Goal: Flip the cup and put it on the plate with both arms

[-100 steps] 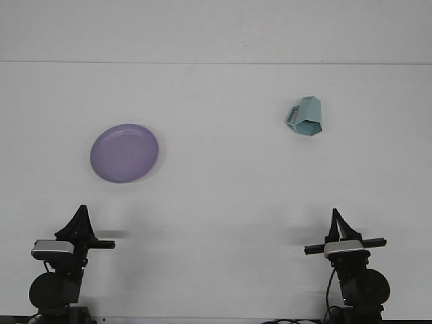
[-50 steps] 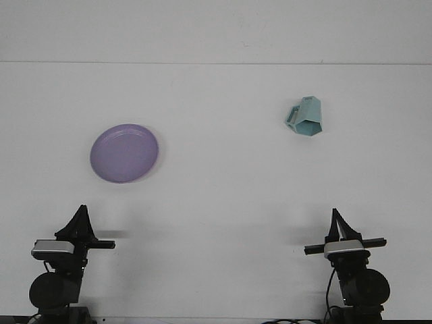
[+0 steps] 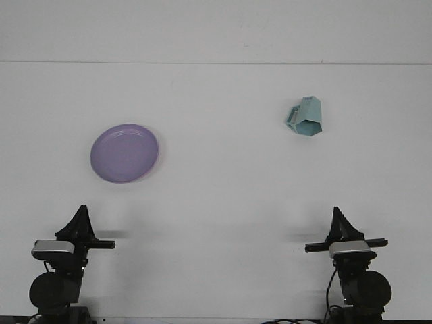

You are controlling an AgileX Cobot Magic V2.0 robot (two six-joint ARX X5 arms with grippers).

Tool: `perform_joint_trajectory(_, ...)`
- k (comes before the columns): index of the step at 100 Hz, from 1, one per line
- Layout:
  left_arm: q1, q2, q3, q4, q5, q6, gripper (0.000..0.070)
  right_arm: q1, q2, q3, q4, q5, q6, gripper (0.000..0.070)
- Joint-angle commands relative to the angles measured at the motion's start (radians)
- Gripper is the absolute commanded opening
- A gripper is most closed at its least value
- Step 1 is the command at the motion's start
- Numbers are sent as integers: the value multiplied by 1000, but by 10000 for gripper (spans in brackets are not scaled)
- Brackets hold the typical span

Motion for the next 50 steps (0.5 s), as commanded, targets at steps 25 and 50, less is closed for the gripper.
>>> perform_joint_trajectory(25, 2, -1, -18, 10, -3, -2, 15, 0, 29, 124, 38, 44, 357, 0)
perform_joint_trajectory(50, 2, -1, -18, 10, -3, -2, 15, 0, 349, 461, -161, 86, 211, 0)
